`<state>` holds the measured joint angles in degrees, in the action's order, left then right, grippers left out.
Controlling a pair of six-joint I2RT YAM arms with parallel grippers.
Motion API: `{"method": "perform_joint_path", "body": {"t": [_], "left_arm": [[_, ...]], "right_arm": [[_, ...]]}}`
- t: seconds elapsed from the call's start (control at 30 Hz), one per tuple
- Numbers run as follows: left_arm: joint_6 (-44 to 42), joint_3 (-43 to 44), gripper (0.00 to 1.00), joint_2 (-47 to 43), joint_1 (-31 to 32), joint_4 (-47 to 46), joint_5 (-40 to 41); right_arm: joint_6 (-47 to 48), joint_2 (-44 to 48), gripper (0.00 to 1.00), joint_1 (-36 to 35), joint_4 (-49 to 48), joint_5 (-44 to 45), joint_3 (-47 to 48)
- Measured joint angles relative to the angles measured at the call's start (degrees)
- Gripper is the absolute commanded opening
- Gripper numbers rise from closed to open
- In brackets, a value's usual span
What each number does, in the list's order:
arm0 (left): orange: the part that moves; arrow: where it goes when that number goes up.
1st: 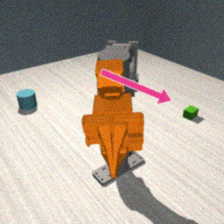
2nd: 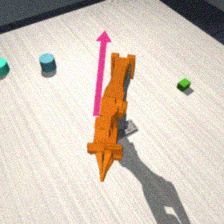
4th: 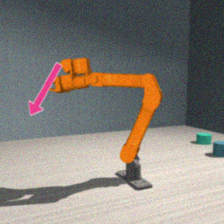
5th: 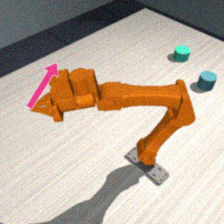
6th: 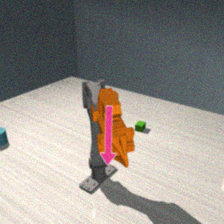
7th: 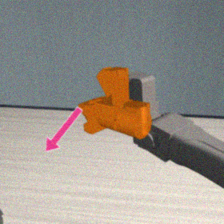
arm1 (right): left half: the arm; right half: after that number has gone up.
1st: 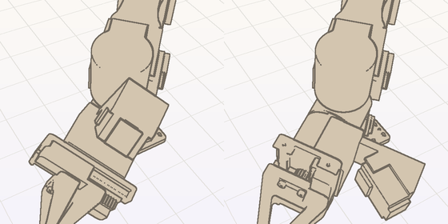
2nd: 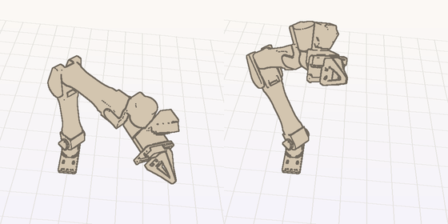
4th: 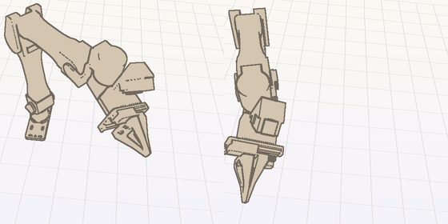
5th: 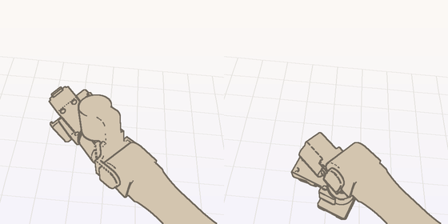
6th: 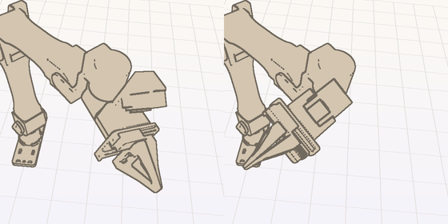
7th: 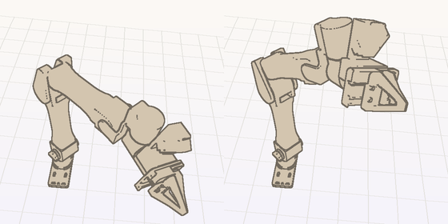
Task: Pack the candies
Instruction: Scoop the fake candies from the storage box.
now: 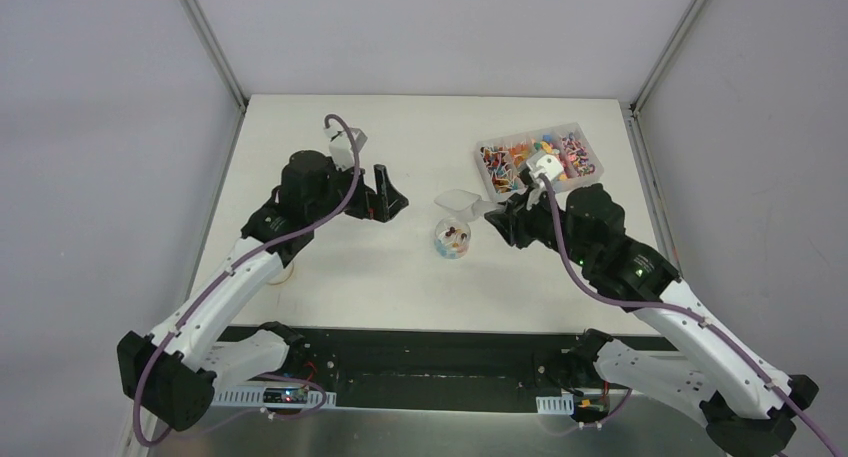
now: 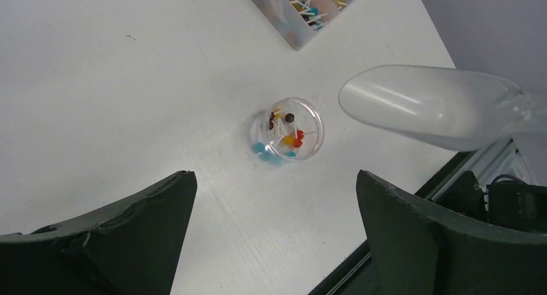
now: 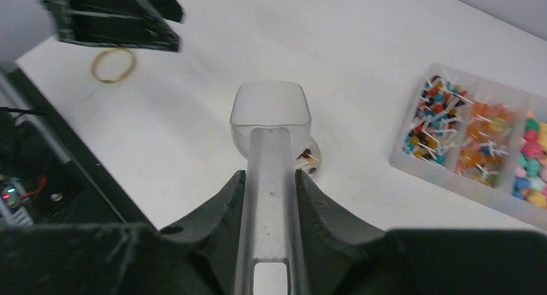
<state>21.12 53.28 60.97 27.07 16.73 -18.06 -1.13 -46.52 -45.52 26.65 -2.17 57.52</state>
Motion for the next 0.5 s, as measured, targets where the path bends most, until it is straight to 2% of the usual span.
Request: {"method": "perform_joint_path", "body": {"t": [0.17,0.3,0.5], "left_arm": [[-2.78,-0.37,0.99,-6.4,0.0,1.09,6.16],[-4.35,-2.69,0.99,-9.38,0.02,0.9,8.96],[-5.92,-5.99,0.99,-9.55,0.0,2.8,10.75]], "right_arm": [[1.84,-3.41,0.0,0.0,2.01,10.25,0.42],[4.39,-11.47,0.0,0.68,3.45,18.53,2.91],[6.75,-24.09,0.0,7.69,5.03,22.73,8.22]]}}
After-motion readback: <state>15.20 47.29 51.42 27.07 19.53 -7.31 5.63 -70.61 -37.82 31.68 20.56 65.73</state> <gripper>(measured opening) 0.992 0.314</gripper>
